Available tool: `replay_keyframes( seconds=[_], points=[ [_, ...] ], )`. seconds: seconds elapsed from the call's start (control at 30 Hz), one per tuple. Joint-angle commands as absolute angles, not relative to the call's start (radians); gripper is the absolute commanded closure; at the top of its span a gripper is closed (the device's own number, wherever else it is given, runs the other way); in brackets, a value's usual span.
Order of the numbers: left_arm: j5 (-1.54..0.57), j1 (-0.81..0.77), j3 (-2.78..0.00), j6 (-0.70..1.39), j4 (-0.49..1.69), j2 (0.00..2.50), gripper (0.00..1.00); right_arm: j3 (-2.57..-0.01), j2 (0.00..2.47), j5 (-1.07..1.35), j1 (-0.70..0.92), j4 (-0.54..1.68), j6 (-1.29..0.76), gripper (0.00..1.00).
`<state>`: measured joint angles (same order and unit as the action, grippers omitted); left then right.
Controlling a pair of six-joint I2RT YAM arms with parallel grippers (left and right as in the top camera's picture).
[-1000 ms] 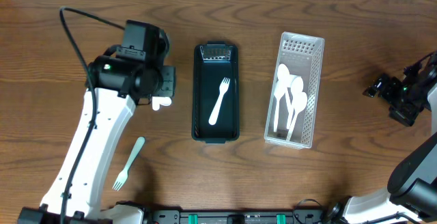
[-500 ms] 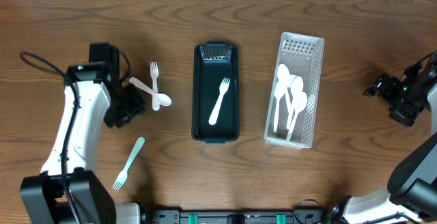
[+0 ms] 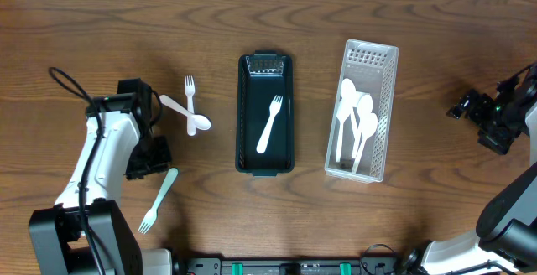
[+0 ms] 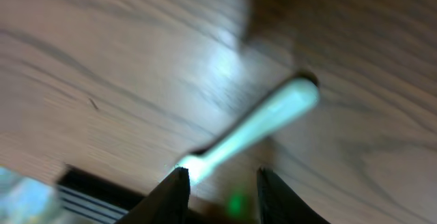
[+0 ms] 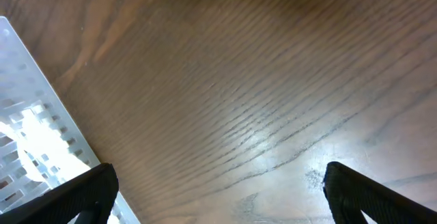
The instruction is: Pack container
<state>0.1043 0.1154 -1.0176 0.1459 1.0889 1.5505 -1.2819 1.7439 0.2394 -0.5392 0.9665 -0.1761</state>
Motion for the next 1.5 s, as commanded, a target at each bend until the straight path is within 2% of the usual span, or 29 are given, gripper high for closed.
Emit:
replay_keyframes(
  seconds=[0.0,0.1,0.27,0.97,1.07,1.1,1.47],
  points=[
    [0.192,0.122,-0.965,0.004,1.041,1.557,0.64,-1.287,1.745,0.252,-0.535,0.957,-0.187,0.01],
    [0.166,0.122,-0.903,-0.047,0.948,1.557,0.64,-1.287,1.745,0.252,-0.535,0.953,-0.187,0.01],
    [0.009,0.122,-0.84,-0.136,0.85,1.557,0.64,-1.287,1.745,0.252,-0.535,0.949,-0.186,0.01],
    [-0.023,0.122,-0.663,-0.277,0.633,1.566,0.65,-1.287,1.745,0.251,-0.537,0.931,-0.186,0.01],
    [-0.04,0.122,-0.66,-0.292,0.597,1.568,0.8,-1.287,1.745,0.251,-0.536,0.931,-0.186,0.01],
    [-0.052,0.122,-0.66,-0.31,0.591,1.568,0.94,-1.287,1.745,0.251,-0.536,0.931,-0.186,0.01],
    [-0.072,0.108,-0.667,-0.328,0.515,1.568,0.94,-1.287,1.745,0.251,-0.538,0.921,-0.186,0.01]
  ],
)
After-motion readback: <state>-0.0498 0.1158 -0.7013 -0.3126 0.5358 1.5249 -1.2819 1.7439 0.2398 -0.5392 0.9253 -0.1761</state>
